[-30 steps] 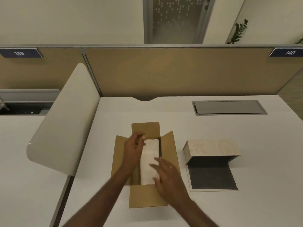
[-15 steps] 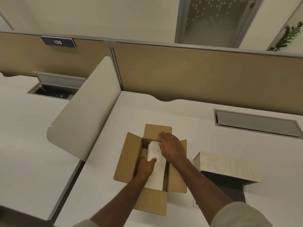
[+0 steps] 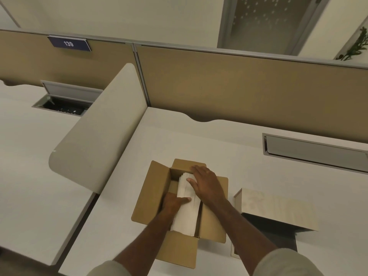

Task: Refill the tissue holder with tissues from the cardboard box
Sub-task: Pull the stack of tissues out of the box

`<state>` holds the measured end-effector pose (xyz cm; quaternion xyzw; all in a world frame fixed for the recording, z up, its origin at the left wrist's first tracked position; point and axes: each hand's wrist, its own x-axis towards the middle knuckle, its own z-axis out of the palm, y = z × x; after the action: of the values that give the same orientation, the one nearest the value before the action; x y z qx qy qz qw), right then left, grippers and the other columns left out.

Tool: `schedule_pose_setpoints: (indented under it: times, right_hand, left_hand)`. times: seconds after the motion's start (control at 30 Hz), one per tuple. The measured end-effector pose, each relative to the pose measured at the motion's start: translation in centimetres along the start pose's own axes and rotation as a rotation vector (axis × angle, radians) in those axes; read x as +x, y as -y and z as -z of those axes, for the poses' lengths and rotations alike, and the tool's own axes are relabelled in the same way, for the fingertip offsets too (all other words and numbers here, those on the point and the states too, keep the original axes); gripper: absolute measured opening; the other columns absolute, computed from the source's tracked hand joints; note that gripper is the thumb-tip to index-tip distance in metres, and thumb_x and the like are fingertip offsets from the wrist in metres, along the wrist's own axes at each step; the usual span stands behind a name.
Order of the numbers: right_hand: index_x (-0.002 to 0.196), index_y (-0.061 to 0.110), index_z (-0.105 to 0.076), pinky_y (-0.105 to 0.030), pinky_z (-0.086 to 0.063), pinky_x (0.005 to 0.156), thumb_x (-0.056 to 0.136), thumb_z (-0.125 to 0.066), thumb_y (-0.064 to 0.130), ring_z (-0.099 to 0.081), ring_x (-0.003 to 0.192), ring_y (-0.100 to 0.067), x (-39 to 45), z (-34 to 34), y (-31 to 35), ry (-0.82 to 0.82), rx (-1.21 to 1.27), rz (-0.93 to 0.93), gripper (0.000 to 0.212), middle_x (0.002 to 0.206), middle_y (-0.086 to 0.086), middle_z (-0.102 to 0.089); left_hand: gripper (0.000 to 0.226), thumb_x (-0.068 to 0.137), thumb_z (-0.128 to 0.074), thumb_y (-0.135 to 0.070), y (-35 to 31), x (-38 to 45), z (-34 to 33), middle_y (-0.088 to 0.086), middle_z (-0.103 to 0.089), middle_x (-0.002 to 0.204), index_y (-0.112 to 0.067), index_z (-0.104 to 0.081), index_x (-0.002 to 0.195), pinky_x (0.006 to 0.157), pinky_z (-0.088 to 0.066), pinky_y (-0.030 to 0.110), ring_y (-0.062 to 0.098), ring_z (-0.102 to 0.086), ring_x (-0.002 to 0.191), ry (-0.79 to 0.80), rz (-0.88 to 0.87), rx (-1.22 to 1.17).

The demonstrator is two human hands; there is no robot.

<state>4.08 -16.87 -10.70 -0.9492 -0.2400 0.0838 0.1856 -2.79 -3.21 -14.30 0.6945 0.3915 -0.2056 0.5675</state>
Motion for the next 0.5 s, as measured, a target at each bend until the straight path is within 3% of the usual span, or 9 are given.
schedule_pose_setpoints:
  times: [0.1, 0.23, 0.33, 0.5]
  right_hand:
    - [0.146, 0.017, -0.041, -0.038, -0.032, 0.113, 0.090, -0.009, 0.065, -0.040, 0.138, -0.023, -0.15, -0.23, -0.11, -0.024, 0.015, 0.001, 0.080, 0.150, -0.004, -0.045]
    - [0.145, 0.019, -0.042, -0.038, -0.033, 0.113, 0.087, -0.001, 0.072, -0.041, 0.137, -0.022, -0.17, -0.34, -0.37, -0.051, 0.065, -0.017, 0.088, 0.149, -0.002, -0.046]
    - [0.146, 0.021, -0.040, -0.037, -0.031, 0.114, 0.090, -0.009, 0.070, -0.039, 0.138, -0.020, -0.06, -0.46, -0.62, -0.048, 0.071, -0.033, 0.080, 0.151, 0.000, -0.044]
    - [0.150, 0.025, -0.033, -0.032, -0.022, 0.115, 0.098, -0.034, 0.055, -0.034, 0.141, -0.019, 0.20, 0.12, -0.76, -0.046, 0.150, -0.061, 0.059, 0.154, 0.002, -0.039]
  left_hand:
    - [0.036, 0.073, -0.085, -0.025, 0.09, 0.09, 0.10, 0.012, -0.066, 0.102, -0.010, -0.059, 0.094, 0.077, -0.055, 0.036, 0.026, -0.065, 0.089, 0.039, 0.015, -0.045]
    - [0.037, 0.077, -0.082, -0.025, 0.24, -0.14, 0.06, 0.009, -0.063, 0.103, -0.013, -0.054, 0.098, 0.071, -0.050, 0.029, 0.021, -0.062, 0.086, 0.021, -0.031, -0.049]
    - [0.058, 0.075, -0.083, -0.028, 0.49, -0.20, -0.11, 0.007, -0.059, 0.113, -0.012, -0.048, 0.118, 0.083, -0.049, 0.033, 0.022, -0.059, 0.097, -0.002, -0.074, -0.029]
    - [0.063, 0.072, -0.085, -0.026, 0.47, -0.90, 0.14, 0.009, -0.061, 0.116, -0.012, -0.048, 0.121, 0.075, -0.050, 0.028, 0.020, -0.061, 0.097, -0.002, -0.175, -0.028]
